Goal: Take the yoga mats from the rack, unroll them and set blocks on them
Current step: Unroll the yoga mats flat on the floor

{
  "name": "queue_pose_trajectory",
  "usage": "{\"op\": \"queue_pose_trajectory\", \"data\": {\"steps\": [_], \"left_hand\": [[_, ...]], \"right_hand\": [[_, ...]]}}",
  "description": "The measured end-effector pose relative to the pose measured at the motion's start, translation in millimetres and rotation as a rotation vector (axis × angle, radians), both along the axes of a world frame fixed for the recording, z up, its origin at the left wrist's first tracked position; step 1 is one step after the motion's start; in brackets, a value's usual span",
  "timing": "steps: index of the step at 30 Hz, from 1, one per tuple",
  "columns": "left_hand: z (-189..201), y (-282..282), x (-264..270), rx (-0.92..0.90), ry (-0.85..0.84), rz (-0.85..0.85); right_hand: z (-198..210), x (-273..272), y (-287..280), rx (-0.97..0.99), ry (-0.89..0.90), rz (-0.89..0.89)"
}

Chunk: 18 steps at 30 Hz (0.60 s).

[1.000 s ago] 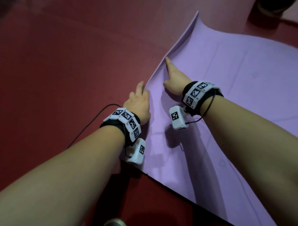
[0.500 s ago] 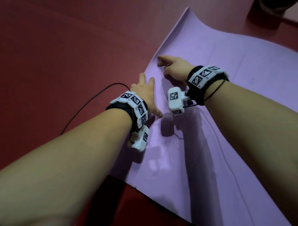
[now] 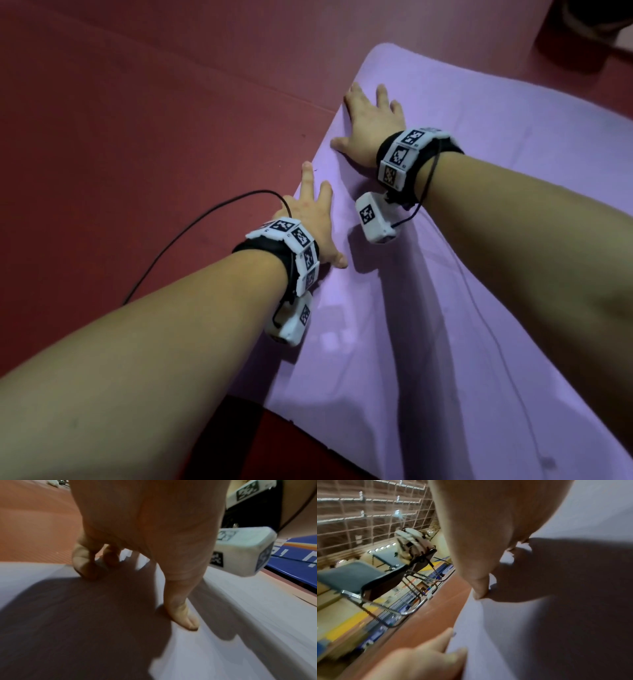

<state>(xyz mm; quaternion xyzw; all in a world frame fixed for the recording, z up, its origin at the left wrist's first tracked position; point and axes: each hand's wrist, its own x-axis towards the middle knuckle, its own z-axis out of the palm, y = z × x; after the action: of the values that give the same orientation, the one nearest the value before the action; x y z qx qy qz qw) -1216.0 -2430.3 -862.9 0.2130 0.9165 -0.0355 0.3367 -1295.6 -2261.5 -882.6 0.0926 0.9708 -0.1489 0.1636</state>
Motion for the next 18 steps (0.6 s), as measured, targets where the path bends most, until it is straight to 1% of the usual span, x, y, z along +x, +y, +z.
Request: {"op": "queue_pose_trajectory", "data": {"steps": [3,8,11,15,18], "left_hand": [[-0.9,-1.6,0.0,0.014,0.001,-0.005],[-1.9,-1.0,0.3,0.001,-0.007,0.0],[-0.9,-1.0,1.7,0.003,0.014,0.01],[4.9,-6.7,17.9,-0.006,0.061,0.046],[3.5,-24.3,48.7,0.029,0.099,0.159]], "right_hand": [[-4.2,-2.1,2.3,0.024,-0.056,0.033],[7.8,2.1,8.1,-0.012,-0.106,0.07],[4.1,21.6,2.3,-0.011,-0.085,0.087],[7.8,55.5,-17.3,0.029,-0.118,0.131],[11.3,79.1,-41.7,0.07,-0.181,0.18]]}}
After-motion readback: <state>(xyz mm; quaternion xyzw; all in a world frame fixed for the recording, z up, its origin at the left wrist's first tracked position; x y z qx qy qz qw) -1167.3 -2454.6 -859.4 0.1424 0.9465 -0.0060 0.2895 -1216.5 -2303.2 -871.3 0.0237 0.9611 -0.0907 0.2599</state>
